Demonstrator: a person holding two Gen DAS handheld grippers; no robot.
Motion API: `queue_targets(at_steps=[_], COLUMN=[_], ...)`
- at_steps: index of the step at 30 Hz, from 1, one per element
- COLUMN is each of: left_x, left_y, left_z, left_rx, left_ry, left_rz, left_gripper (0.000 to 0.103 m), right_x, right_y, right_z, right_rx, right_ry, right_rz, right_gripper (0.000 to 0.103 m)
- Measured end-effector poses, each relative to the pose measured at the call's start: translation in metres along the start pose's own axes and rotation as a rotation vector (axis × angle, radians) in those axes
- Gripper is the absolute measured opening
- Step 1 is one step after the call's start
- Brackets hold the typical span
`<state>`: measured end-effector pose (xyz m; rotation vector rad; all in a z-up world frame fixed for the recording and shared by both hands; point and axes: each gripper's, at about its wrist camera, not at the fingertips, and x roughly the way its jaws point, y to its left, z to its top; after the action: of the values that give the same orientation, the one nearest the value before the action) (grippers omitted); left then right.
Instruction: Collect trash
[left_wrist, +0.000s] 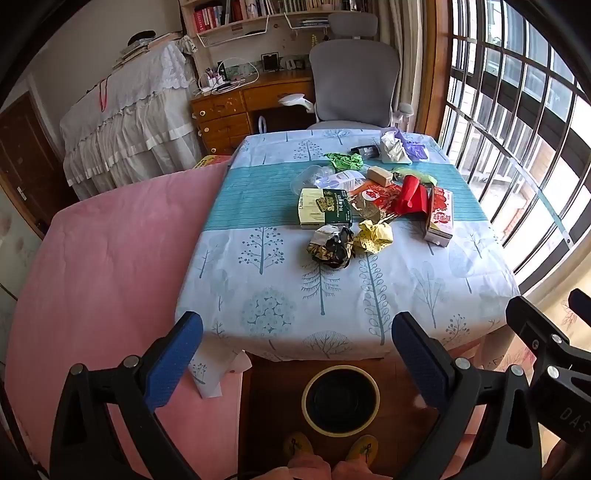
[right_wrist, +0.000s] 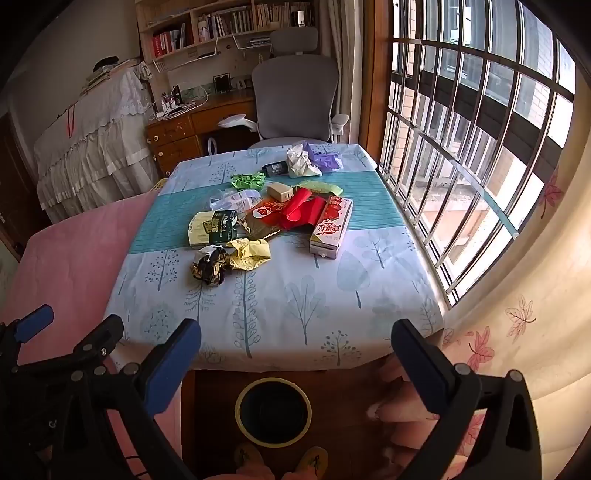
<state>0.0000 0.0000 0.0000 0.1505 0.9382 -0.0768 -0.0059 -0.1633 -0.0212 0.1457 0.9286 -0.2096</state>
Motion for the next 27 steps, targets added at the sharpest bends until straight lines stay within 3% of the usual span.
queue_targets(at_steps=[27], left_x=[0.011], left_y=[-0.001], left_z=[0.001], left_rx=[-0.007], left_ry=[0.053], left_rz=[-0.026], left_gripper=[0.101], right_x=[0.007], right_y=[-0.005], right_z=[-0.005], right_rx=[0.01], right_ry=[0.004], right_rz=[0.013], right_gripper=[0.103])
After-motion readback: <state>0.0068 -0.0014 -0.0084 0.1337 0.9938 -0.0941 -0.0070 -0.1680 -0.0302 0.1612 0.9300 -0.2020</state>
